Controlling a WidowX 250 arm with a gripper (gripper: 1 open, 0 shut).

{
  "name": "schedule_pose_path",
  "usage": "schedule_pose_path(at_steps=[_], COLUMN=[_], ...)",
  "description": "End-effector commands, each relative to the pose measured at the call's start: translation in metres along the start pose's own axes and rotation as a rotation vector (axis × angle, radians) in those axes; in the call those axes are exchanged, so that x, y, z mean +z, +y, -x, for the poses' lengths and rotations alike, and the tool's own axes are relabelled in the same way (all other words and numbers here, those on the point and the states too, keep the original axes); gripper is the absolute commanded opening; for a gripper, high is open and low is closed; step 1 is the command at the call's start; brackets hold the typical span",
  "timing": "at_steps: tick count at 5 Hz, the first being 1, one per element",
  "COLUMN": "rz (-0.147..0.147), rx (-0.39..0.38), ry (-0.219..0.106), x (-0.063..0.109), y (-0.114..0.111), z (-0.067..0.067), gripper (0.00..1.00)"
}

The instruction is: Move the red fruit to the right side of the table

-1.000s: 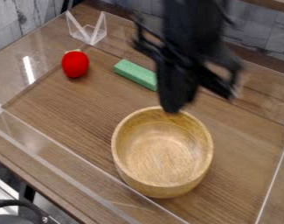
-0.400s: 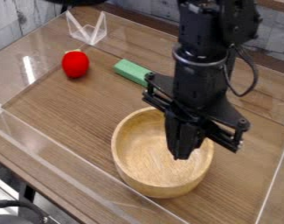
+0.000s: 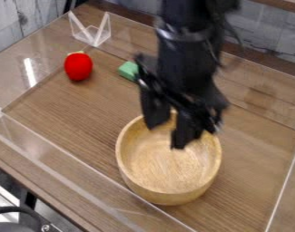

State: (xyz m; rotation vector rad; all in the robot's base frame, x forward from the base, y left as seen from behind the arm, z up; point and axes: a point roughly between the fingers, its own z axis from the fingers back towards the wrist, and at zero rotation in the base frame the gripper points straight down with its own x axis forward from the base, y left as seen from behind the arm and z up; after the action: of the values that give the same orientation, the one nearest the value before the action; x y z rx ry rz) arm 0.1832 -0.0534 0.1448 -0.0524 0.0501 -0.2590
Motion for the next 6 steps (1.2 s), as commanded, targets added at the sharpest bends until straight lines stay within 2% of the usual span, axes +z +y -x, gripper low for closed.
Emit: schedule_pose_path(at_steps=[1, 2, 3, 5, 6], rz=[-0.017, -0.040, -0.052, -0.081, -0.101], rx=[-0.024, -0.022, -0.034, -0.216, -0.360], ry=[-0.044, -0.043, -0.031, -0.020, -0.009], x=[0.018, 0.028, 0.030, 0.003, -0.008], y=[0.035, 0.068, 0.098, 0.179, 0.196], z=[-0.002, 0.001, 0.006, 0.011, -0.002], gripper=[1.00, 1.00, 1.00, 1.00, 1.00])
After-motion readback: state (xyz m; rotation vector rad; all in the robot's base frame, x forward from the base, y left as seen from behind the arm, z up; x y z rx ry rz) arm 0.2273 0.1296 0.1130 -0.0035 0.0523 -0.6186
